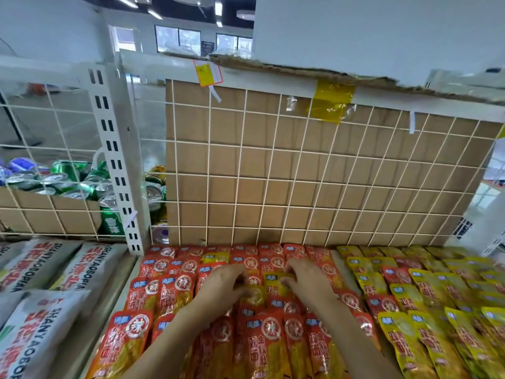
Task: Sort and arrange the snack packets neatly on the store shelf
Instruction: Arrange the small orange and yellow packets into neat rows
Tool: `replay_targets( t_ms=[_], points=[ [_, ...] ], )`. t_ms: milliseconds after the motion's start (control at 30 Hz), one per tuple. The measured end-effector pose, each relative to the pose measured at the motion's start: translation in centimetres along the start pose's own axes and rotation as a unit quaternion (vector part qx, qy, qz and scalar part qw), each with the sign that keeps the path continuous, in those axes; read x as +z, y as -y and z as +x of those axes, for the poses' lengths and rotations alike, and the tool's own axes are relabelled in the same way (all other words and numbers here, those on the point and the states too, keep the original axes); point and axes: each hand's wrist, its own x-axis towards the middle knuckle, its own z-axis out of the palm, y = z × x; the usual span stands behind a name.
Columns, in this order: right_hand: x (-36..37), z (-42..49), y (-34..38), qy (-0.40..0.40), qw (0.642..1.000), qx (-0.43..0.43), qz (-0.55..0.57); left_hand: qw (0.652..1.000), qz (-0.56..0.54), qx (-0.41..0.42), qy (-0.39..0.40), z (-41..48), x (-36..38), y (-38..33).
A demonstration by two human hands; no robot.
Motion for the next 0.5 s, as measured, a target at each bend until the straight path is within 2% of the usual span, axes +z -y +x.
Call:
replay_targets(
  t_ms=[167, 367, 500],
  points=[
    [-0.5, 0.2, 0.7, -0.046, 0.996, 0.025, 0.068, 0.996, -0.085, -0.003, -0.031, 0.4, -0.2, -0.3],
    [-2.3, 1.2, 1.3, -0.122, 0.982, 0.066, 0.132, 0.978, -0.163, 0.008, -0.13, 1.5, -2.4, -0.7],
    [-3.9, 1.0, 1.9, -0.168, 0.967, 0.056, 0.182, 0.964, -0.201, 0.009, -0.174, 2.3, -3.6, -1.1]
  ],
)
